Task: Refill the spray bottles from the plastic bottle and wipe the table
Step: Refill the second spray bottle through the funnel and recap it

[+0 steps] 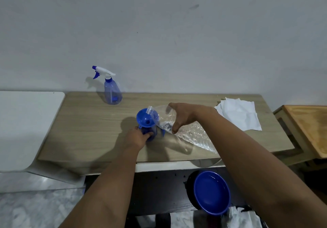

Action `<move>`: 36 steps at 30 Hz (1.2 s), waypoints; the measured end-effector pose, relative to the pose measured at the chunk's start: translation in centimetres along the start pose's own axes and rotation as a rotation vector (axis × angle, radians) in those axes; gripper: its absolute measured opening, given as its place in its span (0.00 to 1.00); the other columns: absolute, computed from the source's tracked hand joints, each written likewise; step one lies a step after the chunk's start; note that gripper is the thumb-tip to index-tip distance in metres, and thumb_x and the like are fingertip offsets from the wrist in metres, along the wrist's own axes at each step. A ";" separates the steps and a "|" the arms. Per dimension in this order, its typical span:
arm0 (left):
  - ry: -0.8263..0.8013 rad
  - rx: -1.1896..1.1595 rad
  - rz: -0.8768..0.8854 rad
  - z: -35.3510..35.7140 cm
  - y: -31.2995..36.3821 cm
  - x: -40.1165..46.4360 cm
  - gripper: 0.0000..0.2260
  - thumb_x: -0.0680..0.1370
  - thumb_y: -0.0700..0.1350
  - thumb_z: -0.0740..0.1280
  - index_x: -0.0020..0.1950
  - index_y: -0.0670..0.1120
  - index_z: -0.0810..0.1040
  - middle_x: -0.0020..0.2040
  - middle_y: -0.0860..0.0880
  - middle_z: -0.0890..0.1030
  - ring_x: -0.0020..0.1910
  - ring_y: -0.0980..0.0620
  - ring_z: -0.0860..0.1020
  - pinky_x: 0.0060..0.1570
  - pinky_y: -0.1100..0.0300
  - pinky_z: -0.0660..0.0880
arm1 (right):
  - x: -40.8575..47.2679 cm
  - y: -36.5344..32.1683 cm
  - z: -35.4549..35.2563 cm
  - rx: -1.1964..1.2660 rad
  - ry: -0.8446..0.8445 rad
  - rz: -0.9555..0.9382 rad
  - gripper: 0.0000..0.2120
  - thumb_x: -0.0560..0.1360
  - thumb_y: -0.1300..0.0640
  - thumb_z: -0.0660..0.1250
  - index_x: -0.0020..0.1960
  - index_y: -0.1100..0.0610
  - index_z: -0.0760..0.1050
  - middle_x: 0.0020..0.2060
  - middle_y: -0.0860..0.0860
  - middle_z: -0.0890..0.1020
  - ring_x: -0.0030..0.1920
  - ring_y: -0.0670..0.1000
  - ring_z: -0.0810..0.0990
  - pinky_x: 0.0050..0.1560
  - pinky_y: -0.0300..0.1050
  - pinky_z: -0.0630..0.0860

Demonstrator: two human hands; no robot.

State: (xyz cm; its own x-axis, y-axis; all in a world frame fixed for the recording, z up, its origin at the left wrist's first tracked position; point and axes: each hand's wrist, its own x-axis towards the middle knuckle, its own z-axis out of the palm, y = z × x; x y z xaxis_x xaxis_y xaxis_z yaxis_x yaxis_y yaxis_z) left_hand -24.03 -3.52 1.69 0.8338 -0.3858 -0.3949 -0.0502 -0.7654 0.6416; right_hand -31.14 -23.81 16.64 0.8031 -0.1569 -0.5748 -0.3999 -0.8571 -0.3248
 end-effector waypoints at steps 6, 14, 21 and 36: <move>-0.003 0.032 0.015 -0.2 0.4 -1.0 0.22 0.74 0.58 0.72 0.58 0.42 0.77 0.52 0.45 0.81 0.50 0.45 0.79 0.48 0.55 0.73 | -0.5 -0.3 -0.8 -0.075 -0.010 0.038 0.40 0.64 0.51 0.84 0.70 0.46 0.68 0.56 0.48 0.78 0.57 0.55 0.79 0.60 0.55 0.79; 0.014 0.114 0.020 -0.3 0.9 -2.1 0.21 0.76 0.58 0.69 0.60 0.42 0.77 0.55 0.45 0.81 0.45 0.51 0.74 0.43 0.61 0.64 | -1.1 -0.4 -1.4 -0.139 0.032 0.066 0.40 0.65 0.53 0.83 0.70 0.47 0.67 0.44 0.42 0.75 0.56 0.56 0.78 0.60 0.57 0.79; -0.003 0.141 0.040 -0.6 1.0 -2.3 0.22 0.77 0.59 0.67 0.61 0.43 0.78 0.57 0.45 0.80 0.44 0.52 0.72 0.44 0.61 0.64 | -1.4 -0.3 -1.6 -0.158 0.045 0.070 0.40 0.66 0.55 0.83 0.72 0.48 0.66 0.43 0.43 0.74 0.55 0.55 0.78 0.59 0.56 0.79; 0.005 0.016 0.030 -0.4 0.8 -2.2 0.20 0.75 0.56 0.72 0.59 0.43 0.77 0.53 0.47 0.81 0.43 0.54 0.72 0.41 0.63 0.65 | -1.3 -0.4 -1.1 -0.259 0.021 0.091 0.42 0.65 0.54 0.83 0.73 0.46 0.65 0.53 0.47 0.77 0.56 0.55 0.77 0.58 0.56 0.79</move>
State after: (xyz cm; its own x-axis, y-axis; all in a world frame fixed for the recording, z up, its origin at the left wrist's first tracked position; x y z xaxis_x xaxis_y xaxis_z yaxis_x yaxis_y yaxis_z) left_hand -25.66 -3.05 3.31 0.8347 -0.4060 -0.3720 -0.0844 -0.7619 0.6422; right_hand -31.50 -23.80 18.35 0.7790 -0.2464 -0.5765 -0.3465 -0.9356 -0.0684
